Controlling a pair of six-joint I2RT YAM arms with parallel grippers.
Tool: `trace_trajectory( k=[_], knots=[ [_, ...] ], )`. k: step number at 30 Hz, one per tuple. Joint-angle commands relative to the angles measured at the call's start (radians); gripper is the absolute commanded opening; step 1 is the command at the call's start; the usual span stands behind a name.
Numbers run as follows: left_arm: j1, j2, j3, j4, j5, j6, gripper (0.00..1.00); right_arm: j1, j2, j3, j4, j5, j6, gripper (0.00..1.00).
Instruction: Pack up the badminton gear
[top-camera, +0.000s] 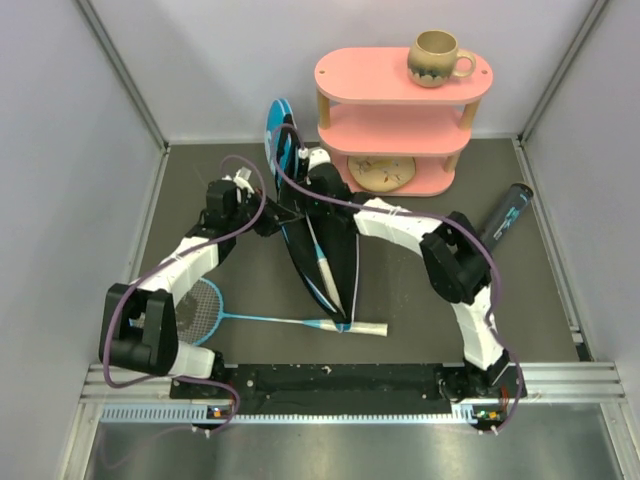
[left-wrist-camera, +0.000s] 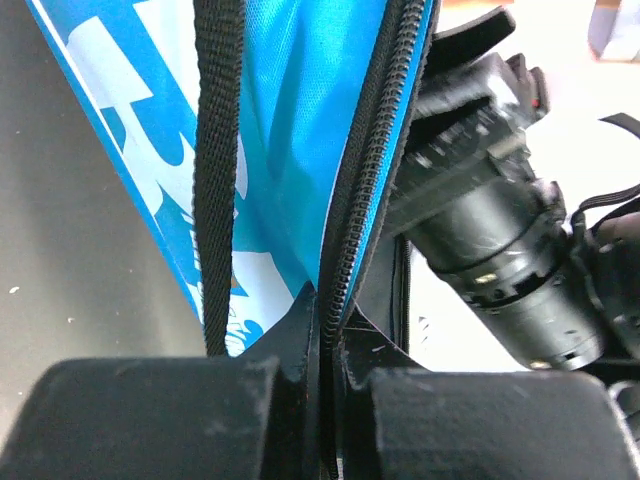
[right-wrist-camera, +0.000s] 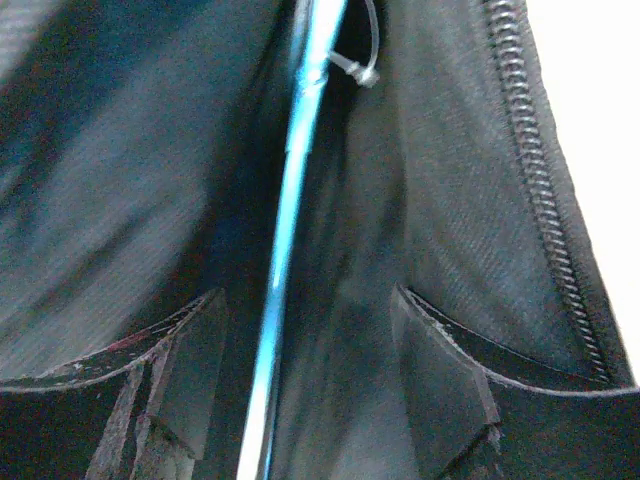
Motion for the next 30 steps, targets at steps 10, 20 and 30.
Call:
trace_trajectory(
  k=[10, 20, 30],
  knots=[
    [0.089, 0.165, 0.204, 0.044, 0.023, 0.033, 0.00, 0.018, -0.684, -0.302, -0.359, -0.617, -0.179, 0.81],
    [0.189, 0.196, 0.371, -0.148, -0.066, 0.112, 0.00, 0.284, -0.758, -0.706, -0.135, -0.434, -0.436, 0.79],
    [0.322, 0.200, 0.466, -0.280, -0.084, 0.157, 0.00, 0.436, -0.341, -0.403, -0.128, -0.373, -0.568, 0.67]
  ],
)
